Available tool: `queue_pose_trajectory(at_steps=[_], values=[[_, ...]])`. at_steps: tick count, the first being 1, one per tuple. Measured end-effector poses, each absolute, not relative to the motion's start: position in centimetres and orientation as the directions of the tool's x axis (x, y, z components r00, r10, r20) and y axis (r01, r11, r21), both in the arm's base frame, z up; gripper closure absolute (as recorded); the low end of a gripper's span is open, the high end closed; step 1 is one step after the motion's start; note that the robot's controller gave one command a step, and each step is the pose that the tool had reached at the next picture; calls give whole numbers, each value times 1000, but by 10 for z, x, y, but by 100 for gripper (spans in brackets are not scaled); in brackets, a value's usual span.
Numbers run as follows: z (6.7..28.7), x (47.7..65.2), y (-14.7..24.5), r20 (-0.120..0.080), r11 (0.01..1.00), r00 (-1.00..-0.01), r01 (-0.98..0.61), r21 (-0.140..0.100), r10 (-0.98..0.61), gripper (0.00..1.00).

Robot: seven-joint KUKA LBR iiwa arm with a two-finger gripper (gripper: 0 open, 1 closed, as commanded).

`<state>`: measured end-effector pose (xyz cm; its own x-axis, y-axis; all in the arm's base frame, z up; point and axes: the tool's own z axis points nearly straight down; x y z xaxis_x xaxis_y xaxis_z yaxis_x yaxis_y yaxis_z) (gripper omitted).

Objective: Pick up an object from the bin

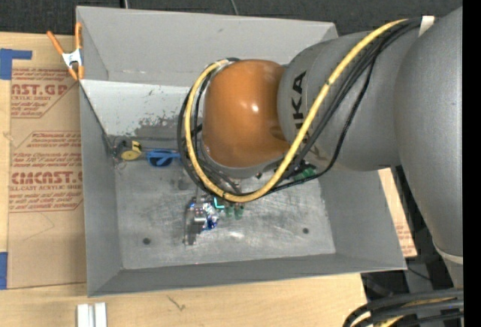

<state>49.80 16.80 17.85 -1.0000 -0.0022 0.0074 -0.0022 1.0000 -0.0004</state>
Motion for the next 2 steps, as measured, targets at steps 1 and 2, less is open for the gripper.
queue_pose_trajectory(at_steps=[1, 2], values=[[85, 506, 109, -22, 993, -993, -114, 7, -114, 0], [101, 510, 95, -6, 994, -994, -106, 1, -106, 0]])
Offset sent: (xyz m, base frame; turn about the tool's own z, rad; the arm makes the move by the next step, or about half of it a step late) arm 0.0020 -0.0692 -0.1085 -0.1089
